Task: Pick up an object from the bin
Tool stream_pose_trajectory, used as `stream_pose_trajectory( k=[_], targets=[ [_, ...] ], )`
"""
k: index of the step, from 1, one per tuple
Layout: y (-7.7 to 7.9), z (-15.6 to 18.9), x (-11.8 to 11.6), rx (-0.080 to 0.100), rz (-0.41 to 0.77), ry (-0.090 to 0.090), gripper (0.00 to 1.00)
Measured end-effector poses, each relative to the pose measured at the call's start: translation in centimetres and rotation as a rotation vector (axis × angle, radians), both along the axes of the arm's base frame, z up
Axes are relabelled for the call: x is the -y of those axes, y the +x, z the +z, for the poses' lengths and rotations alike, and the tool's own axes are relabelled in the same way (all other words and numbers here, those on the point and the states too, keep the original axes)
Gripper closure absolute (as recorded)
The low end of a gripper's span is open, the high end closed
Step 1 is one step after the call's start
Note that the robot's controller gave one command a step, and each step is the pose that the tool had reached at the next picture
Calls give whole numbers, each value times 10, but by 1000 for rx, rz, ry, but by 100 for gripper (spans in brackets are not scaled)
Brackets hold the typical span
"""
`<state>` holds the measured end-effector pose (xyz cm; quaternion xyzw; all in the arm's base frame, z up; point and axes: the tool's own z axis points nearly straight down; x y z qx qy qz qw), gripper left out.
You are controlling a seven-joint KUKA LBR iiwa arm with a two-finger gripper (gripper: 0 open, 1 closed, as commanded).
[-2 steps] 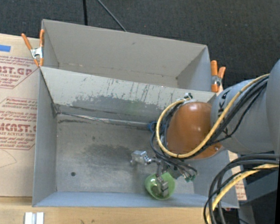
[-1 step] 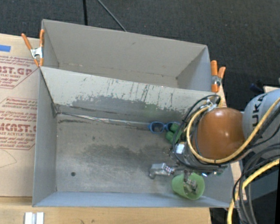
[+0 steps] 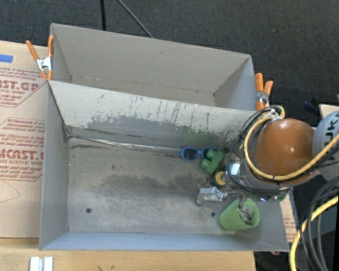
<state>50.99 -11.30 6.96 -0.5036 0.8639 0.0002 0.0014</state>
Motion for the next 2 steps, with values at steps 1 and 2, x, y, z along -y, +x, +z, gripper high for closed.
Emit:
stream_pose_trajectory(
  k=[1, 2],
  targets=[
    [0, 1, -3, -1, 4, 1, 100],
    [-8, 154, 1, 5, 29, -2, 100]
  ],
)
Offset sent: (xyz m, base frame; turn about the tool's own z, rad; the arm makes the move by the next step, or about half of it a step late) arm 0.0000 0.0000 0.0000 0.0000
